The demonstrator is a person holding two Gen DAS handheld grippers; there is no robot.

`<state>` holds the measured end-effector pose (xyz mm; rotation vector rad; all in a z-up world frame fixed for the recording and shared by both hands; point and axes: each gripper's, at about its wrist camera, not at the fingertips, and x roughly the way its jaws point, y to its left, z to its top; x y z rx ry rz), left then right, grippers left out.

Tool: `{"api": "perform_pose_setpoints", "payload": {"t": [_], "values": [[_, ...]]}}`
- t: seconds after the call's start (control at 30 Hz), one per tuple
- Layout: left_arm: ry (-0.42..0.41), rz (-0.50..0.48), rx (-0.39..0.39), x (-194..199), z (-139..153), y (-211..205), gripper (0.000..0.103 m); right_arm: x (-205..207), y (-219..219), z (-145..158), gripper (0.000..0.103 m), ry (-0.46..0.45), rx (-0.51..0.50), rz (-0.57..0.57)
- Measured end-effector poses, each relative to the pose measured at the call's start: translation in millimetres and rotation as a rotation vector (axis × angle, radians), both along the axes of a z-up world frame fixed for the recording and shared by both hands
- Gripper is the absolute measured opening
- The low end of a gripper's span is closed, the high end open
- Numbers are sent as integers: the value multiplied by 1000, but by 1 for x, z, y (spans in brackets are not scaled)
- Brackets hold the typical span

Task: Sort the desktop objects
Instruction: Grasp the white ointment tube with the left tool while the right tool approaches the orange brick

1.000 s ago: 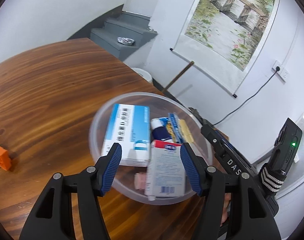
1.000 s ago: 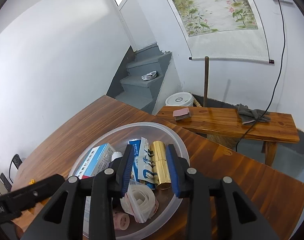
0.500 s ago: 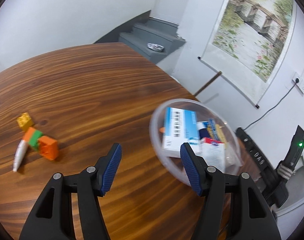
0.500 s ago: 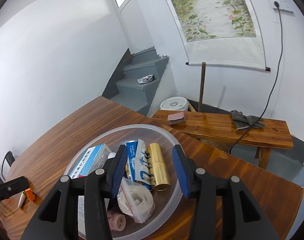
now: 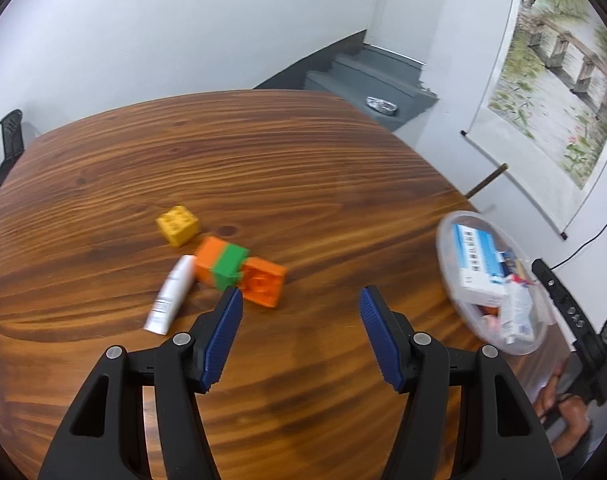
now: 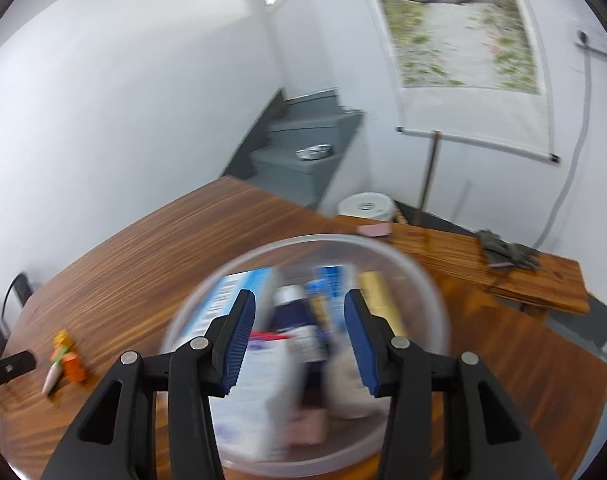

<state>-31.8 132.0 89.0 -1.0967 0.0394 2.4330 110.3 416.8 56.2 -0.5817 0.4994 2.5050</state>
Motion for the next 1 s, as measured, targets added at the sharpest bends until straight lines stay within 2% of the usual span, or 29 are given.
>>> {"api": "perform_pose_setpoints", "payload": {"t": [0.27,0.5,0.67,1.0], "values": [[21,51,-89,-32,-21,-44,65,-48,-70,5,51,-40,5,278],[-12,74,-130,-61,-53,-69,65,-104,-128,-14,51,-150,-71,546],[-36,66,-110,-71,-61,-73,65,-141,-152,-29,51,-231,-74,657],[-18,45,-137,-84,-74,-61,65,-174,-177,-44,51,-270,-132,737]]}}
